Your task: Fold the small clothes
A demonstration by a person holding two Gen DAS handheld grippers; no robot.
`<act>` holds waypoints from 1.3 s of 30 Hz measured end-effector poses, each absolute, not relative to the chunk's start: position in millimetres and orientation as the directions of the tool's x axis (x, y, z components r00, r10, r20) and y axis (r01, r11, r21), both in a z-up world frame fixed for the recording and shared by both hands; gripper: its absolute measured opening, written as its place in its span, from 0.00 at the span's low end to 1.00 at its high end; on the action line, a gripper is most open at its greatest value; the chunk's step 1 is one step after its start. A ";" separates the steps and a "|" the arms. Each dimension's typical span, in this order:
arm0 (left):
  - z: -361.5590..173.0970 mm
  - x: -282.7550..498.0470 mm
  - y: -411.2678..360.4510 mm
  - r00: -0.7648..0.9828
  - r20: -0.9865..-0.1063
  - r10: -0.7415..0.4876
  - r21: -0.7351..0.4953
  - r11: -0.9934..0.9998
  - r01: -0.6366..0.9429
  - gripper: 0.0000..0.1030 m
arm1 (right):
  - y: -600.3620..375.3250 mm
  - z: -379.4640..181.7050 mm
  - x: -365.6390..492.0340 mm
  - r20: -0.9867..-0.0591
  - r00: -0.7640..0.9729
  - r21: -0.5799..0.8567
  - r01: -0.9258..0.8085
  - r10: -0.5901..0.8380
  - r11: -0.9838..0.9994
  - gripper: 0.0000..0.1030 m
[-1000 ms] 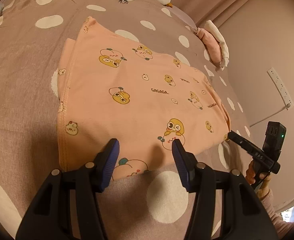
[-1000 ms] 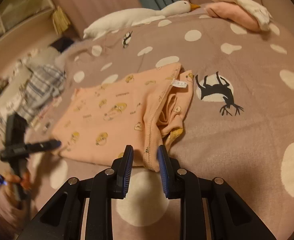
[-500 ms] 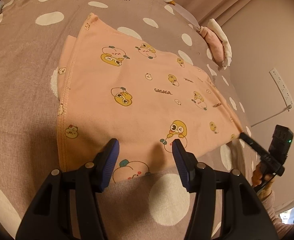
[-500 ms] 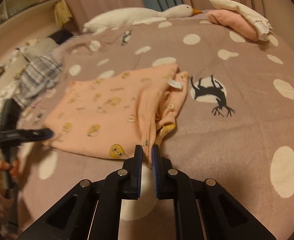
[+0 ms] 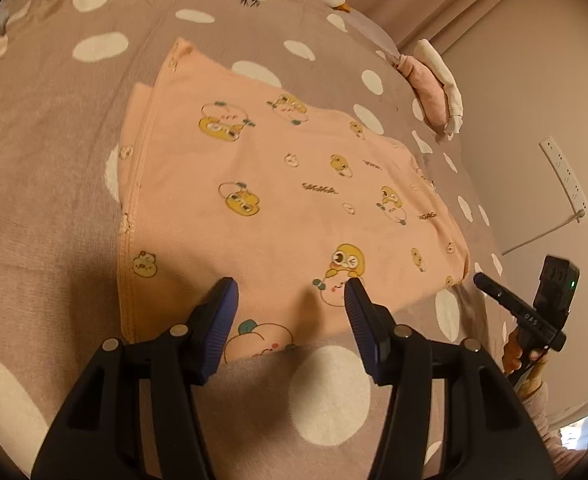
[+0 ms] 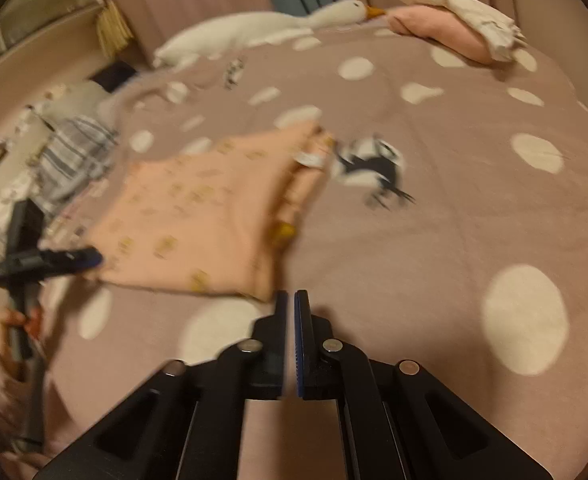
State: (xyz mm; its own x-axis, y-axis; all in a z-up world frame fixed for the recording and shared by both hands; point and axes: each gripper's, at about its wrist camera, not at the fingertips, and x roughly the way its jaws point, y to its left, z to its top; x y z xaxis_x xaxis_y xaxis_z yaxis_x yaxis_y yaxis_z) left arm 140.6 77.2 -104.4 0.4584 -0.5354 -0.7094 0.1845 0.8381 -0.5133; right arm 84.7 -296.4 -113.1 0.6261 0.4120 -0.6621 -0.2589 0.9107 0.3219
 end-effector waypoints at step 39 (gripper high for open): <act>-116.5 142.1 82.7 0.447 -0.706 -0.549 -0.523 0.830 0.194 0.57 | -225.5 -100.6 150.5 -0.675 0.591 0.282 -0.346 0.441 0.895 0.11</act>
State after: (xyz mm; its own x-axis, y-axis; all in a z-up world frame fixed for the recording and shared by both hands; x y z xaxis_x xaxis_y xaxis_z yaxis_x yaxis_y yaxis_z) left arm 142.1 82.7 -116.5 0.4467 -0.5495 -0.7061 0.1945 0.8299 -0.5228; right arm 150.5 -225.5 -100.6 0.5913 0.4414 -0.6750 -0.3456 0.8949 0.2824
